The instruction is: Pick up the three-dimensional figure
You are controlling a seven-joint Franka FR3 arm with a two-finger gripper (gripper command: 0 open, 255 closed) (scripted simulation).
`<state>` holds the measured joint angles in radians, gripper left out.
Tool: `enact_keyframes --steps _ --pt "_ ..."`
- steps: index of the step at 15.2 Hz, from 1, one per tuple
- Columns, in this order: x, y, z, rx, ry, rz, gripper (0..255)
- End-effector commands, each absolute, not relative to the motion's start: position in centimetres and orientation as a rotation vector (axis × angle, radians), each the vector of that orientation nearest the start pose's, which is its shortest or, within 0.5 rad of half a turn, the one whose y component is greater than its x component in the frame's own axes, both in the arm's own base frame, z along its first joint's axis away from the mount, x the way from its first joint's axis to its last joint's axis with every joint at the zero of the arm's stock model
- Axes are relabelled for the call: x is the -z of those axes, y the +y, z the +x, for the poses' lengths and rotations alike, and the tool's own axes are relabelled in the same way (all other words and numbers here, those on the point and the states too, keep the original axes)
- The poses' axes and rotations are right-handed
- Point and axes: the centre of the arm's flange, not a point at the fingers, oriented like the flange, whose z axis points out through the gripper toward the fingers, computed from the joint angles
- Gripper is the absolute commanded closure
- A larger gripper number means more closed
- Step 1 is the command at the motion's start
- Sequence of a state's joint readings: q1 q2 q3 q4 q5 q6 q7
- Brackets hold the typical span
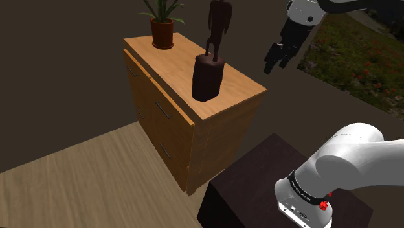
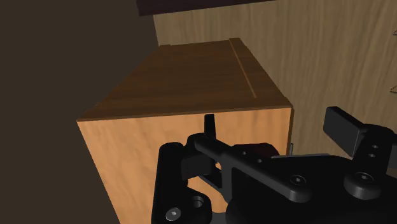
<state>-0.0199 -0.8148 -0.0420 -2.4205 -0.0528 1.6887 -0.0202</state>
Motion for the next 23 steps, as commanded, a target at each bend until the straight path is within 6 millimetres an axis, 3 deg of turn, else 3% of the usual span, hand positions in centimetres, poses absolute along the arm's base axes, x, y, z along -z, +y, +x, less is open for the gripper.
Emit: enact_keyframes --steps 1,12,23 --pt "-57.9 -2.8 30.9 0.129 0.041 -3.164 0" --pt "-64.7 -1.4 41.5 0.306 0.109 -3.076 0" --pt "-72.8 -1.0 51.3 0.474 0.174 -2.977 0"
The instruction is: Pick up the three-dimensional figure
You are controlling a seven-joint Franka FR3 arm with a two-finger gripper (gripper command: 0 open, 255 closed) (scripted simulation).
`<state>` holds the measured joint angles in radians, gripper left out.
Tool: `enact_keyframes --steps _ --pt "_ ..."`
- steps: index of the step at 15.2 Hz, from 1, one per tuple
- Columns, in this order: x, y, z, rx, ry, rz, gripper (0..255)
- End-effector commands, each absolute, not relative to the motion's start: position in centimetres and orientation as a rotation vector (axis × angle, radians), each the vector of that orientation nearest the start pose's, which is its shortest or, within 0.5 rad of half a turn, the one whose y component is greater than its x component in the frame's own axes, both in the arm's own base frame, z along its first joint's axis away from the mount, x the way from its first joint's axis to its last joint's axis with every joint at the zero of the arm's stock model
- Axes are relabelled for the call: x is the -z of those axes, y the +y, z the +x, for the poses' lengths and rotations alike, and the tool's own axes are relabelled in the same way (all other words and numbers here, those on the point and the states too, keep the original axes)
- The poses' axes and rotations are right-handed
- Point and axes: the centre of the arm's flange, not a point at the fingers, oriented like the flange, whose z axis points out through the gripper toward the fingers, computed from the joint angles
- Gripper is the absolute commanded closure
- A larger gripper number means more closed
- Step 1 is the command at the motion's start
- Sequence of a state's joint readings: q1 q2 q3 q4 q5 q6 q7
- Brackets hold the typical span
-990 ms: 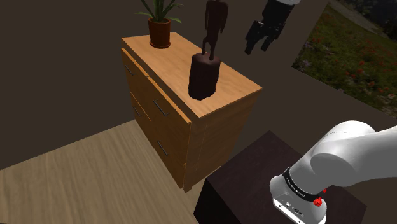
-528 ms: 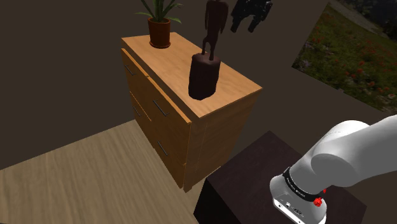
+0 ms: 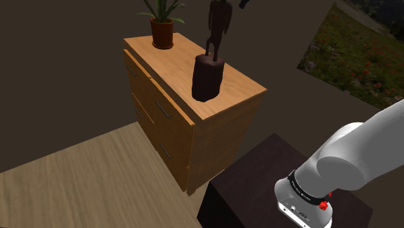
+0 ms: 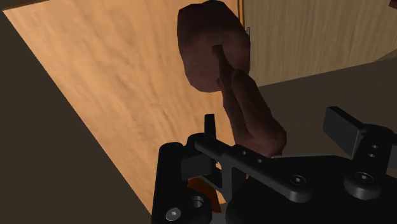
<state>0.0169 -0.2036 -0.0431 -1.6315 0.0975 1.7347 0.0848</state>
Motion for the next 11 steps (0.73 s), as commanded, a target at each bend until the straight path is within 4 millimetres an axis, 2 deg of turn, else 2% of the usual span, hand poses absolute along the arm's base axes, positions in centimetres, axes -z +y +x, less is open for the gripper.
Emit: enact_keyframes --steps 1,2,9,11 --pt "-73.6 -1.0 52.1 0.489 0.179 -2.968 0" --pt "-73.7 -1.0 52.2 0.490 0.180 -2.967 0" --pt "-69.7 -1.0 52.2 0.490 0.180 -2.967 0" --pt "-69.7 -1.0 52.2 0.490 0.180 -2.967 0"
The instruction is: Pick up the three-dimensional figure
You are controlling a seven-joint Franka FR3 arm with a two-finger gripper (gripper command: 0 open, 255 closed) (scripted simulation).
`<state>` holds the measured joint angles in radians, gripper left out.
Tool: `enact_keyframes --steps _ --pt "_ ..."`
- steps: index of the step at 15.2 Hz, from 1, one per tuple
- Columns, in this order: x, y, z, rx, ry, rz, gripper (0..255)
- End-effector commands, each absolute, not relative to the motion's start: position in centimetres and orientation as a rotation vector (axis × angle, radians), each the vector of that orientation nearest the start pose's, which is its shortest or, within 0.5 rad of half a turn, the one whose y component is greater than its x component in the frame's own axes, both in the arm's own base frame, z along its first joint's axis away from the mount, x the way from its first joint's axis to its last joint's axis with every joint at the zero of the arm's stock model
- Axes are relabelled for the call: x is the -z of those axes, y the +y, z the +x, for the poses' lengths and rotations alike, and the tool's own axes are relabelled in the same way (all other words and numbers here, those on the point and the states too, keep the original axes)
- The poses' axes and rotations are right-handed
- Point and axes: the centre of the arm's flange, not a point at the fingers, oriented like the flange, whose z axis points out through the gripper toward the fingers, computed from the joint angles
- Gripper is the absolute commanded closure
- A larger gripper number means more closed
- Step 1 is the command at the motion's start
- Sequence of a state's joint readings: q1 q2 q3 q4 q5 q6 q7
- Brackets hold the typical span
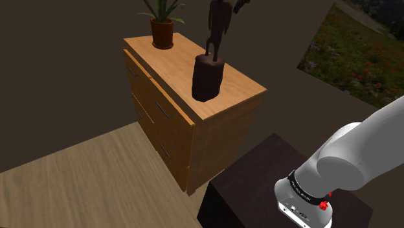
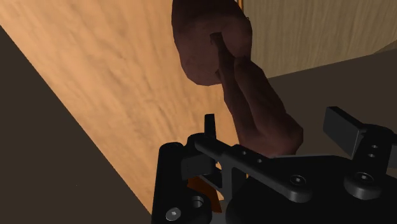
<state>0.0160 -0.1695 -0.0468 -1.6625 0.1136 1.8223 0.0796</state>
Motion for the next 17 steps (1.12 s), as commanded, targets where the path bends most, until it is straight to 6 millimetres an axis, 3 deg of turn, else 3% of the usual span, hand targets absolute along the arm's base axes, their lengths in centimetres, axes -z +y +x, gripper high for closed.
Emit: enact_keyframes --steps 1,10,17 --pt "-69.7 -0.9 52.2 0.490 0.180 -2.967 255" --pt "-69.7 -1.0 52.2 0.490 0.180 -2.967 255" --pt "-73.3 -1.0 52.2 0.490 0.180 -2.967 255"
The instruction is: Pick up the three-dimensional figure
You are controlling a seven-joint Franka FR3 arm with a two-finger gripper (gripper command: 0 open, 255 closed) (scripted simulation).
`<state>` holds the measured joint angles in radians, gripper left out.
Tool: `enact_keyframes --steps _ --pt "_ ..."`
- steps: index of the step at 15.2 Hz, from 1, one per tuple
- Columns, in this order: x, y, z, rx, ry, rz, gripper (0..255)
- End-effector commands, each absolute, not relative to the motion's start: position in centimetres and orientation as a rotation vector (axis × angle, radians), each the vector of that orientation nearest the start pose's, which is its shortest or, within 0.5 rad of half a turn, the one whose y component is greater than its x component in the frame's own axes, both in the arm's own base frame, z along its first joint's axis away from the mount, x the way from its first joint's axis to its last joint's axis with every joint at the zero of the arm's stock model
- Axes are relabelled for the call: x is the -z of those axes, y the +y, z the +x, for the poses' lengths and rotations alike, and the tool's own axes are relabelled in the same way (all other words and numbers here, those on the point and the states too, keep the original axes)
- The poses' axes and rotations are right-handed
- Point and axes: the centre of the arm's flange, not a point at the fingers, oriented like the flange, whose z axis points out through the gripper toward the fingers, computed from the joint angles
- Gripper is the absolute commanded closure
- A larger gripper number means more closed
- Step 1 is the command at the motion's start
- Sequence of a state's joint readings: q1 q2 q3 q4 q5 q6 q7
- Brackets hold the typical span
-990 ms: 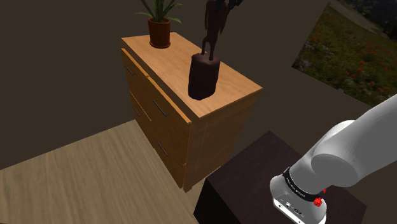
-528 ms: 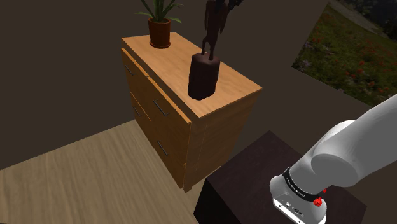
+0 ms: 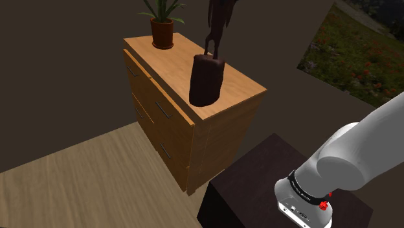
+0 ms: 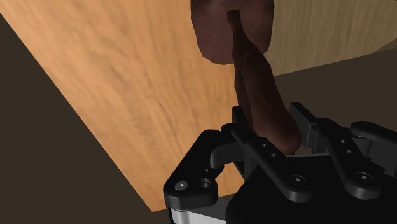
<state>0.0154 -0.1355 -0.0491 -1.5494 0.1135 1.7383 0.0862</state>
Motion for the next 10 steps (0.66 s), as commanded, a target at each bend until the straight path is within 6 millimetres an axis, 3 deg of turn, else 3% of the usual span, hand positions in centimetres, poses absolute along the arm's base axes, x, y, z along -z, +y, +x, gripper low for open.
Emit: enact_keyframes --steps 1,8,10 --pt "-73.9 -1.0 52.2 0.490 0.180 -2.967 255" --pt "-77.6 -1.0 52.2 0.490 0.180 -2.967 255" --pt "-77.6 -1.0 52.2 0.490 0.180 -2.967 255"
